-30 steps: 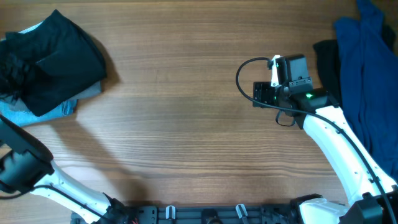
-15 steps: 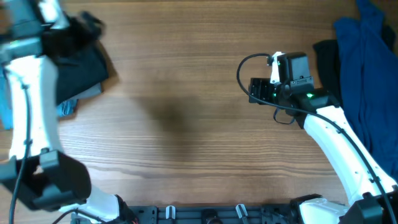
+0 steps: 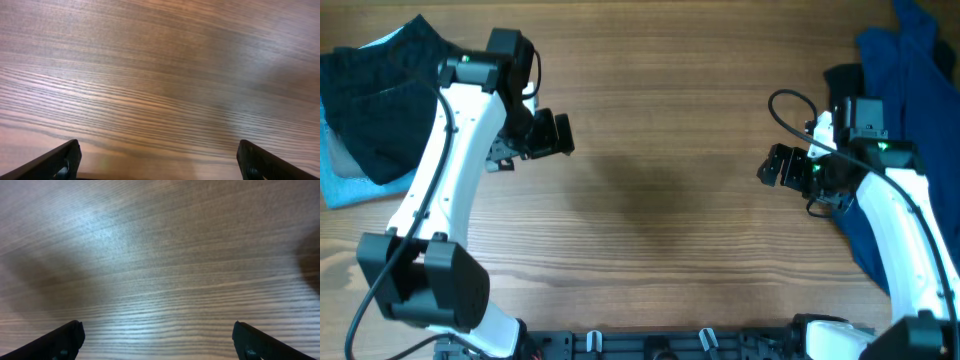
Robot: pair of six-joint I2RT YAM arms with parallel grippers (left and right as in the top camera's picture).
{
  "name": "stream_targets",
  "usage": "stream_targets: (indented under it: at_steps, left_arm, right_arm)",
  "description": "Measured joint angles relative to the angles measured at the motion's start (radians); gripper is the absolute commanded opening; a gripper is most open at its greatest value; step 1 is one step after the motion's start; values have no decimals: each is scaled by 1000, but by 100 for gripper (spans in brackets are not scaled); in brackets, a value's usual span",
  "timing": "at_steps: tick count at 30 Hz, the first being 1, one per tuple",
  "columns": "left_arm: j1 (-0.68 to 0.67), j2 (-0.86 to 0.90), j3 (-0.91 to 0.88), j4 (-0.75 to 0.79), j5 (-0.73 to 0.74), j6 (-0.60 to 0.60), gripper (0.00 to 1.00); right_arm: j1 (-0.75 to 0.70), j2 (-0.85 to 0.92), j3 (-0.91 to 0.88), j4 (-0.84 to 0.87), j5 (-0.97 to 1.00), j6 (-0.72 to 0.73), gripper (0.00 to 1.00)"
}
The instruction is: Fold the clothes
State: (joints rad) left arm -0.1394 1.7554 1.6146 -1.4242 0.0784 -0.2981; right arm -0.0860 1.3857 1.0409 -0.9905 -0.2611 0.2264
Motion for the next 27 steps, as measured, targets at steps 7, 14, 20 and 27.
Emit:
stream_targets:
  at_steps: [7, 14, 20, 27]
  left_arm:
    - [0, -450, -396, 356, -59, -39, 100]
    - [0, -1092, -790, 573, -112, -86, 100]
    - [0, -1253, -811, 558, -116, -90, 100]
    - [0, -1258, -811, 490, -119, -90, 100]
  right_arm:
    - [0, -443, -152, 166, 34, -12, 100]
    - [0, -753, -272, 214, 61, -11, 100]
    - [0, -745, -275, 215, 64, -3, 100]
    - [0, -678, -276, 215, 64, -3, 99]
